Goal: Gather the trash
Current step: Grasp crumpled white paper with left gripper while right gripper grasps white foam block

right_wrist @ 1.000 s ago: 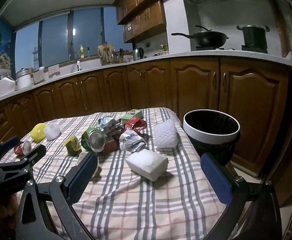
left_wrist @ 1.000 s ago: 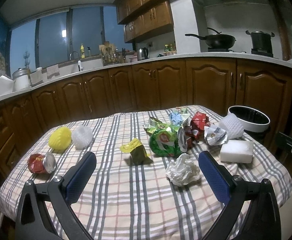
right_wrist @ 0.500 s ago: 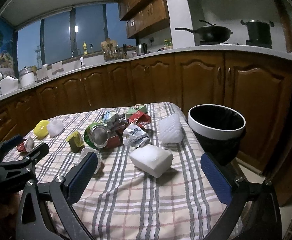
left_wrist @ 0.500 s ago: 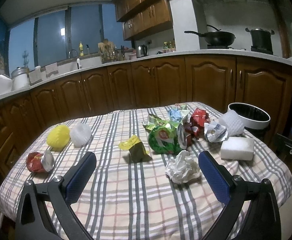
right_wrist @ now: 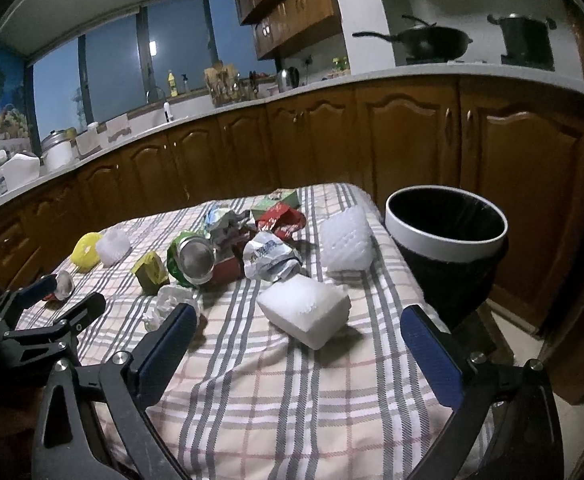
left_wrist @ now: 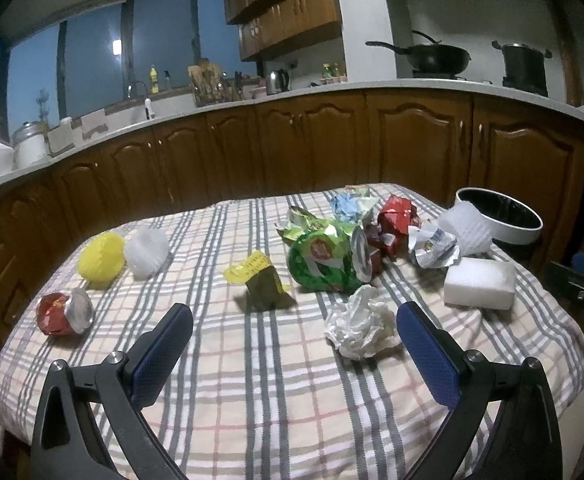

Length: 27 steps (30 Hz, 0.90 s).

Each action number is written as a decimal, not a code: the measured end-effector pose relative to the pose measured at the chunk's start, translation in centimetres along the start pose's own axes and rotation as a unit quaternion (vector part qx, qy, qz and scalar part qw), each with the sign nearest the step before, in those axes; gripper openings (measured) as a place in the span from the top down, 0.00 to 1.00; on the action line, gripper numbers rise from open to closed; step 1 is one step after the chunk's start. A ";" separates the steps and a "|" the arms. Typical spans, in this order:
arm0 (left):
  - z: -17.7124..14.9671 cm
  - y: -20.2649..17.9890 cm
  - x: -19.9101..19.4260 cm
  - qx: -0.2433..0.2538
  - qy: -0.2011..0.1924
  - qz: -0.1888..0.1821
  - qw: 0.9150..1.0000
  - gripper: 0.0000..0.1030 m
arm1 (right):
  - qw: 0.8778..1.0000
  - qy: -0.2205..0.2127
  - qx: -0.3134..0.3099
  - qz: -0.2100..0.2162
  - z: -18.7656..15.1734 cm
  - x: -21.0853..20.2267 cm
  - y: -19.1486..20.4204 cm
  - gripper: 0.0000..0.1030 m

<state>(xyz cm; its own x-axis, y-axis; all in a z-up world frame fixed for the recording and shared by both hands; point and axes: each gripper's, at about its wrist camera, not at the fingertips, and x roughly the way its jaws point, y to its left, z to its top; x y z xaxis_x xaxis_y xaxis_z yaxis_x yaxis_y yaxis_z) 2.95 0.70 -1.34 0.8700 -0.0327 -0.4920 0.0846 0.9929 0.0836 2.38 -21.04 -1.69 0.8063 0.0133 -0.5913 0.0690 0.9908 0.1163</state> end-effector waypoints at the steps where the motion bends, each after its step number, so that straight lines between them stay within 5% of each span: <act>1: 0.1 -0.1 0.3 0.001 0.006 -0.003 1.000 0.01 | 1.000 0.007 0.002 0.005 0.0 0.4 -0.2 0.05; 16: 2.2 -1.3 8.8 0.013 0.134 -0.080 0.988 0.19 | 0.987 0.145 -0.007 0.065 0.4 9.5 -3.3 0.28; 20: 2.0 -1.9 10.5 0.032 0.145 -0.109 0.983 0.40 | 0.982 0.161 0.009 0.098 0.4 10.5 -4.0 0.45; 24: 2.2 -2.7 10.2 0.050 0.139 -0.123 0.981 0.62 | 0.982 0.159 0.013 0.102 0.2 9.9 -4.2 0.49; 27: 2.5 -2.6 9.6 0.047 0.132 -0.140 0.980 0.66 | 0.982 0.153 0.028 0.105 0.2 9.1 -4.6 0.49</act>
<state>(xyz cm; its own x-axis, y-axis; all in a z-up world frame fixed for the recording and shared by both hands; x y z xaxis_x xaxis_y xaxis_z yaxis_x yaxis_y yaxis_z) 12.31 -2.48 -4.09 0.6516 -0.2586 -0.7131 0.3560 0.9344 -0.0136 9.54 -25.55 -7.41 0.5931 0.2652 -0.7602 -0.0413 0.9530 0.3002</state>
